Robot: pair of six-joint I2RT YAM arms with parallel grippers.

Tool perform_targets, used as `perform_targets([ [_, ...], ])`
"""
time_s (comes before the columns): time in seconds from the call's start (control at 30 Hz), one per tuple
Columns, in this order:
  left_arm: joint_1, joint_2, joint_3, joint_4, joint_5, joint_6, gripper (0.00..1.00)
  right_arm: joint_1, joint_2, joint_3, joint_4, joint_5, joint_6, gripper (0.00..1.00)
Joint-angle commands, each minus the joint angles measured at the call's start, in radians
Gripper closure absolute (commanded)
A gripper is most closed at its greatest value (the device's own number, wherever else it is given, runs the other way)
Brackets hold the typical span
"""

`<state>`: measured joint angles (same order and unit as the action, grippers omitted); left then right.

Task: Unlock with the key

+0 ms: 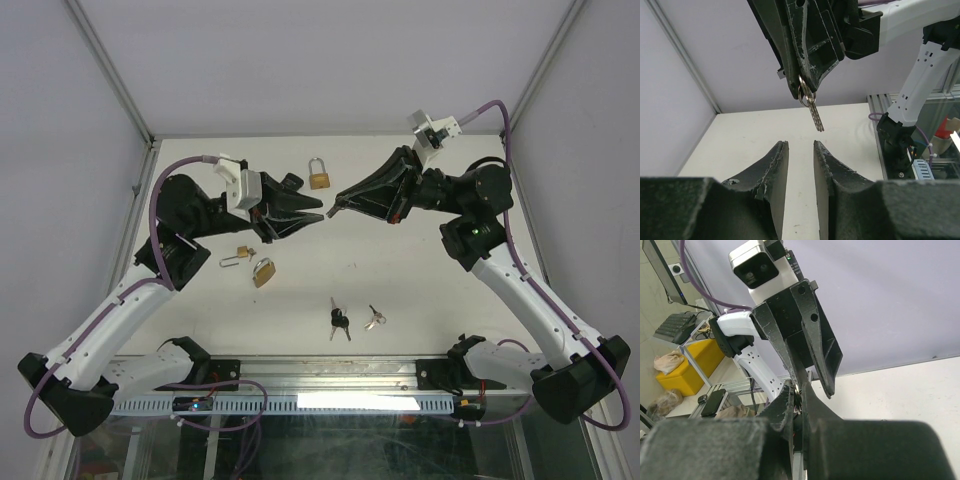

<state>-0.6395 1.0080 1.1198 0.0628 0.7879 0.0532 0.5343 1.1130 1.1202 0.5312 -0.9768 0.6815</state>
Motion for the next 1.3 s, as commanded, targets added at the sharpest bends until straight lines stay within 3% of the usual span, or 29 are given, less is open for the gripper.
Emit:
perform_targets([
  [0.0, 0.005, 0.014, 0.042, 0.07, 0.054, 0.051, 0.75, 0.002, -0.007, 0.015, 0.059, 0.014, 0.01, 1.0],
  [0.27, -0.002, 0.023, 0.033, 0.115, 0.063, 0.028, 0.79, 0.0, -0.004, 0.015, 0.043, 0.018, -0.007, 1.0],
  [0.43, -0.005, 0.018, 0.027, 0.132, 0.08, 0.038, 0.7, 0.001, -0.002, 0.023, 0.016, 0.019, -0.032, 1.0],
  [0.6, -0.005, 0.023, 0.032, 0.135, 0.084, 0.037, 0.73, 0.001, -0.006, 0.033, -0.01, 0.024, -0.054, 1.0],
  [0.83, -0.007, 0.024, 0.023, 0.161, 0.06, 0.027, 0.86, 0.001, -0.003, 0.041, -0.035, 0.012, -0.055, 1.0],
  [1.27, -0.054, 0.03, 0.015, 0.125, -0.036, 0.05, 0.86, 0.001, -0.008, 0.049, -0.037, 0.016, -0.058, 1.0],
])
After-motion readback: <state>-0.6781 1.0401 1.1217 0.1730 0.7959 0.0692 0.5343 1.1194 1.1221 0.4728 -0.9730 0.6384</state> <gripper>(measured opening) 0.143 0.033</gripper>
